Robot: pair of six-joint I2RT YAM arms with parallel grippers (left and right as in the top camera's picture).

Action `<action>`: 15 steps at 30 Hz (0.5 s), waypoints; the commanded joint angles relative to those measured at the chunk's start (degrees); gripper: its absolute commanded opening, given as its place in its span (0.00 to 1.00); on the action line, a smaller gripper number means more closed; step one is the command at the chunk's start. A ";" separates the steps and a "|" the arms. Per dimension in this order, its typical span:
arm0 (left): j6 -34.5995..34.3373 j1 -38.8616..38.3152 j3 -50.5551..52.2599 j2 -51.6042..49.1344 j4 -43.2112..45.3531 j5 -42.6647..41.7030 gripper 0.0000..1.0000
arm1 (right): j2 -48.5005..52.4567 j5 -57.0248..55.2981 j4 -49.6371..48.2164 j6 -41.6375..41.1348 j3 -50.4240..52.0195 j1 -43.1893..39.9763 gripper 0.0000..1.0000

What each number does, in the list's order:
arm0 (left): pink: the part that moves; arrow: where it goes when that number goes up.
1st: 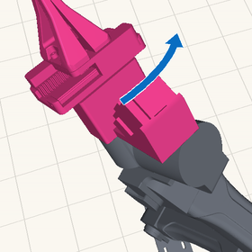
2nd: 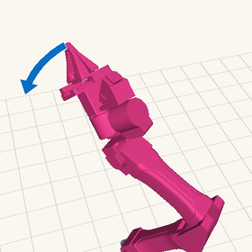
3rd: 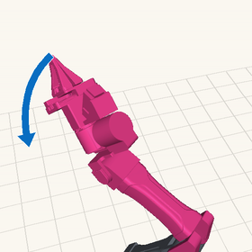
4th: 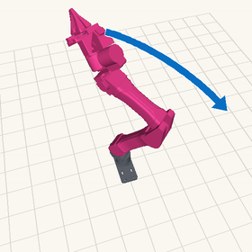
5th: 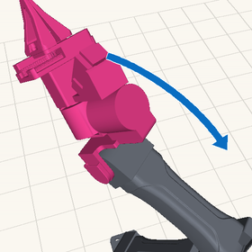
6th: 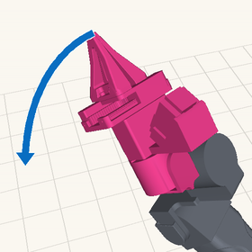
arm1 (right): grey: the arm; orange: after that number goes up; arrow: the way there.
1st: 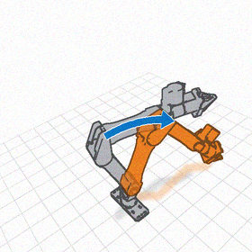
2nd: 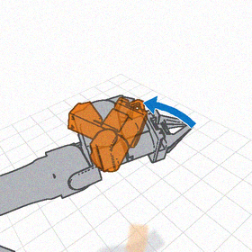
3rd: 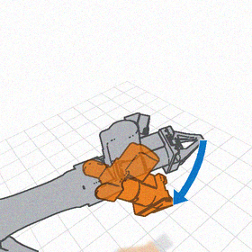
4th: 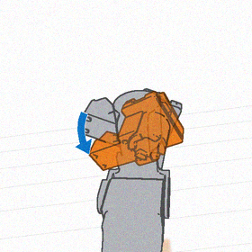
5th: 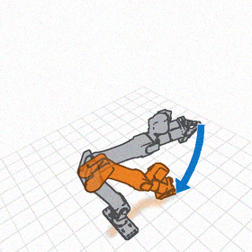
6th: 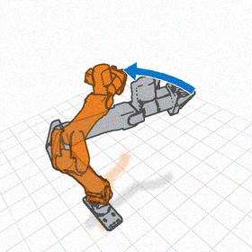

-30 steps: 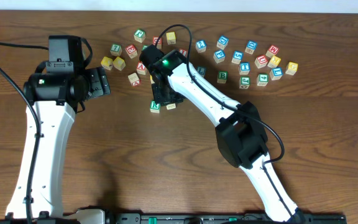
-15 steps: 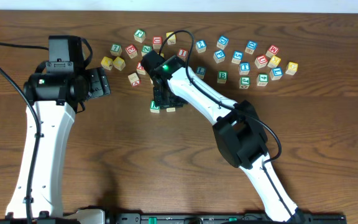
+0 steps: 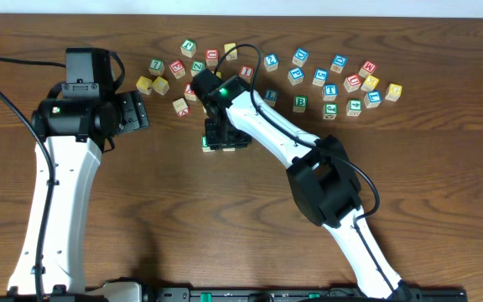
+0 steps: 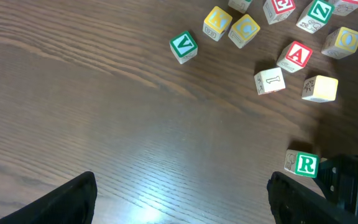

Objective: Spell out ROBOT
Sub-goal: 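Place the yellow O block right of the R block, release, then move the right gripper to the green B block and grasp it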

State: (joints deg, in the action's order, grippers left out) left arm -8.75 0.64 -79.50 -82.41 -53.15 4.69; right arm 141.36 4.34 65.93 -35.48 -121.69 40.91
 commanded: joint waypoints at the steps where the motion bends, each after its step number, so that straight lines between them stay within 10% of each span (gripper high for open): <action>1: 0.55 0.26 -0.98 0.11 -0.17 0.74 0.86 | -1.64 0.20 0.50 1.07 -0.31 0.39 0.38; 15: 0.55 0.26 -0.98 0.11 -0.15 0.74 0.86 | -8.55 -5.81 3.52 9.92 -4.85 -2.34 0.53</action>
State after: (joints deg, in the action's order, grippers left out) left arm -8.75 0.64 -79.50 -82.41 -53.15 4.69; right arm 138.39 0.21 69.65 -28.16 -123.00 39.99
